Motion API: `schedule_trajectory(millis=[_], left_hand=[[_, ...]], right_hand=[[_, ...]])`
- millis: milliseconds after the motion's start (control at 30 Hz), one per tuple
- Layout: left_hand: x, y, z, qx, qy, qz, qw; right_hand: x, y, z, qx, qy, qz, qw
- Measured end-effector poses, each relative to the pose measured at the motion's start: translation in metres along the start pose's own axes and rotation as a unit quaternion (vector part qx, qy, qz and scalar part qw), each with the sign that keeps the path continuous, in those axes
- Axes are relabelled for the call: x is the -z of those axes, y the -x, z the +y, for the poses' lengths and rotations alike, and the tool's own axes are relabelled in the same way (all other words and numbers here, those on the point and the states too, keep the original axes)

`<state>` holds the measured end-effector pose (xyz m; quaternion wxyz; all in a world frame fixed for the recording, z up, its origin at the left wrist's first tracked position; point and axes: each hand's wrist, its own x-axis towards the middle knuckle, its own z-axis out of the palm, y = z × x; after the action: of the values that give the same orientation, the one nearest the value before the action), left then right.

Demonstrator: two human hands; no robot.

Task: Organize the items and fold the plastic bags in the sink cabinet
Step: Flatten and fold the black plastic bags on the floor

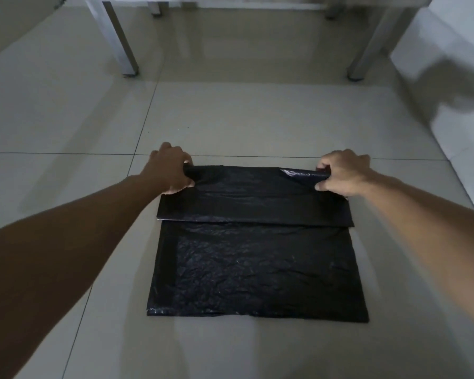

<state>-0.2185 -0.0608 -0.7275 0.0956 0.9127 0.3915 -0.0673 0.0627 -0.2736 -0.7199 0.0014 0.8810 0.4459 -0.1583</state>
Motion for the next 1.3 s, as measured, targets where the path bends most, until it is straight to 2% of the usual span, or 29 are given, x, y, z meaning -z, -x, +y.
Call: schedule_trajectory(millis=[133, 233, 300, 367, 433, 667, 833, 933, 1033, 1167, 1300], left_hand=[[0.025, 0.012, 0.003, 0.004, 0.125, 0.094, 0.988], [0.034, 0.040, -0.002, -0.034, 0.160, 0.158, 0.974], [0.032, 0.065, -0.006, -0.071, 0.180, 0.164, 0.967], [0.023, 0.090, -0.010, -0.131, 0.188, 0.142, 0.963], [0.007, 0.112, -0.012, -0.181, 0.168, 0.101, 0.964], [-0.043, 0.154, -0.021, -0.233, 0.081, 0.012, 0.969], [-0.042, 0.165, -0.007, -0.194, 0.092, 0.016, 0.977], [-0.039, 0.152, 0.017, -0.201, 0.108, 0.078, 0.970], [-0.044, 0.125, 0.052, -0.156, 0.071, 0.115, 0.978], [-0.065, 0.105, 0.086, -0.109, -0.032, 0.063, 0.992], [-0.087, 0.108, 0.083, -0.087, -0.068, 0.030, 0.993]], right_hand=[[0.018, 0.013, -0.002, 0.038, -0.049, 0.102, 0.993], [0.023, 0.040, 0.004, 0.100, -0.119, 0.186, 0.970], [0.019, 0.063, 0.007, 0.159, -0.126, 0.239, 0.950], [0.011, 0.084, 0.009, 0.214, -0.107, 0.258, 0.936], [-0.002, 0.103, 0.011, 0.251, -0.072, 0.247, 0.933], [-0.063, 0.144, 0.020, 0.270, -0.011, 0.158, 0.950], [-0.066, 0.156, 0.017, 0.240, 0.015, 0.067, 0.968], [-0.064, 0.150, -0.007, 0.224, -0.034, 0.108, 0.968], [-0.067, 0.134, -0.050, 0.172, -0.063, 0.148, 0.972], [-0.090, 0.114, -0.100, 0.127, -0.010, 0.099, 0.987], [-0.110, 0.112, -0.099, 0.103, 0.040, 0.075, 0.991]])
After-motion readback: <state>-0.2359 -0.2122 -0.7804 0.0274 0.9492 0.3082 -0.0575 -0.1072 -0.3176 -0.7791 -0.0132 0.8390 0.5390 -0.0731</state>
